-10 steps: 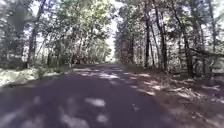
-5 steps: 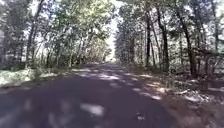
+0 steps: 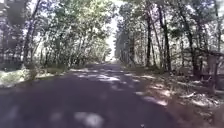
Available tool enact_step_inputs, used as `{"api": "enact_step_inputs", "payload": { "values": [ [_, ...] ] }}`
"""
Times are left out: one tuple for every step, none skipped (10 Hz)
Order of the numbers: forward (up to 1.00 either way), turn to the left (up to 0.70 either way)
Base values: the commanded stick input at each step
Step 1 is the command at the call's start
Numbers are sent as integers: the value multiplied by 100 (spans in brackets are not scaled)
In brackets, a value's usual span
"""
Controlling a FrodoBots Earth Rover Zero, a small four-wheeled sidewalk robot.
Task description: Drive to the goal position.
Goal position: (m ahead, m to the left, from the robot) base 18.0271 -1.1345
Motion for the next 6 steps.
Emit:
{"api": "enact_step_inputs", "payload": {
  "values": [
    [45,0],
    [45,0],
    [45,0],
    [45,0],
    [45,0],
    [45,0]
  ]
}}
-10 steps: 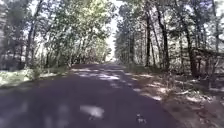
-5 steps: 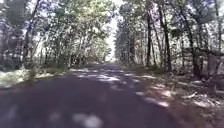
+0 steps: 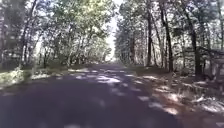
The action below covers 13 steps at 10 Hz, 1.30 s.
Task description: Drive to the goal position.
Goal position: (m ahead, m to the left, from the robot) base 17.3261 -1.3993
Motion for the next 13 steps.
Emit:
{"api": "enact_step_inputs", "payload": {
  "values": [
    [45,0],
    [45,0],
    [45,-6],
    [45,-16],
    [45,-27],
    [45,-11],
    [45,0],
    [45,0],
    [45,0],
    [45,0],
    [45,0],
    [45,0],
    [45,0]
  ]
}}
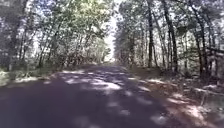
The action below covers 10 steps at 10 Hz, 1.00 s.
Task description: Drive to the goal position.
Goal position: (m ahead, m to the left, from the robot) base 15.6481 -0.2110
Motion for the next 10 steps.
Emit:
{"api": "enact_step_inputs", "payload": {
  "values": [
    [45,0],
    [45,0],
    [45,0],
    [45,0],
    [45,0],
    [45,0],
    [45,0],
    [45,-7],
    [45,-26],
    [45,-27]
  ]
}}
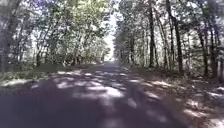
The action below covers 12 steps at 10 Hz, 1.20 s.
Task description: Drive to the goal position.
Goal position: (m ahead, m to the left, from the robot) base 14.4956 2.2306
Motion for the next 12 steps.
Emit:
{"api": "enact_step_inputs", "payload": {
  "values": [
    [45,-27],
    [45,-9],
    [45,0],
    [45,0],
    [45,0],
    [45,0],
    [45,0],
    [45,0],
    [45,0],
    [45,0],
    [45,0],
    [45,0]
  ]
}}
